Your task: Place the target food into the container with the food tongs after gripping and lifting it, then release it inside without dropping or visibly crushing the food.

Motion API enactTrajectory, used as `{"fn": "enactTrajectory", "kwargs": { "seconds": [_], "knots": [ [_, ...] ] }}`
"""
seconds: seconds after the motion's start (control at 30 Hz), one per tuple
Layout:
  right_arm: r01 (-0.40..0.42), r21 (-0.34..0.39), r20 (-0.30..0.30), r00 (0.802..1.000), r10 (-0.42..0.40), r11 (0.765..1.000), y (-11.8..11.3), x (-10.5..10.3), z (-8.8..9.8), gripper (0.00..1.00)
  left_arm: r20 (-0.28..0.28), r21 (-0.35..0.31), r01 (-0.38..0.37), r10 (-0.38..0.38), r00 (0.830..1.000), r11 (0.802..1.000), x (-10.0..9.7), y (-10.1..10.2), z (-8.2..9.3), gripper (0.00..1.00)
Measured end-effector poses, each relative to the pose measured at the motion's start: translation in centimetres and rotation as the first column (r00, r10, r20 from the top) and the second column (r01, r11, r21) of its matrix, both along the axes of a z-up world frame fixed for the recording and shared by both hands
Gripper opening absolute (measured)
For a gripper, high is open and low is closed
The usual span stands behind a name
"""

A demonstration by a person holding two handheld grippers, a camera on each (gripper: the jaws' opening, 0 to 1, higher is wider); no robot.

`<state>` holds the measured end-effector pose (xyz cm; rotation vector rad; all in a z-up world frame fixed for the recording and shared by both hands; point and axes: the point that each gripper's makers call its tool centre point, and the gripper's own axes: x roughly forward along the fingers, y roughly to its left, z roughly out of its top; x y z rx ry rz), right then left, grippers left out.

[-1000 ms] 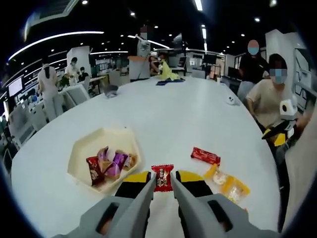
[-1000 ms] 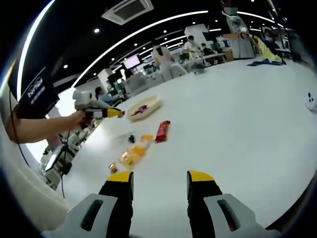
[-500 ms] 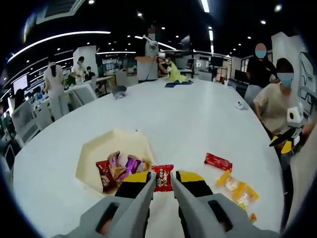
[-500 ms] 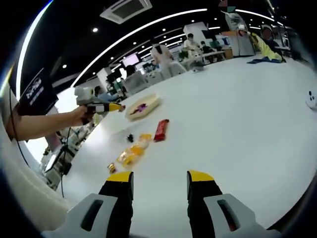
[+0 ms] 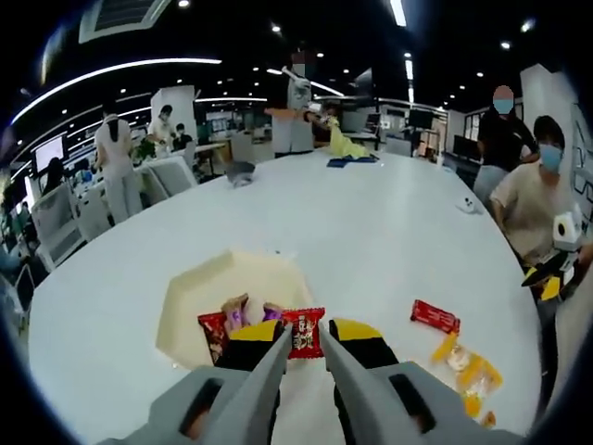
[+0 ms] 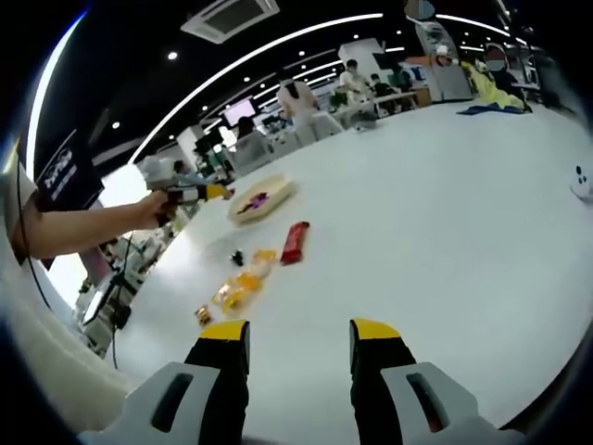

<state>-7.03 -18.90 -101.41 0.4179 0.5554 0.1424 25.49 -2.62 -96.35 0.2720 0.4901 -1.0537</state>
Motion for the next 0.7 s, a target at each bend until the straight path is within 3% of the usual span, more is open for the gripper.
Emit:
{"fn": "enactTrajectory", "kwargs": {
  "seconds": [0.33, 0.7],
  "knots": [
    [0.046, 0.009, -0.02, 0.999, -0.046, 0.999, -1.3, -0.3, -0.5, 0.44, -0.004, -0.006, -0.02, 0.02, 1.0, 1.0, 2.4, -1.4, -0.1, 0.18],
    [0.114, 0.024, -0.027, 0.993, -0.114, 0.993, -2.9, -0.6, -0.4, 0.44, -0.025, -0.015, -0.025, 0.024, 0.999, 1.0, 3.5, -3.5, -1.1, 0.18]
  ]
}}
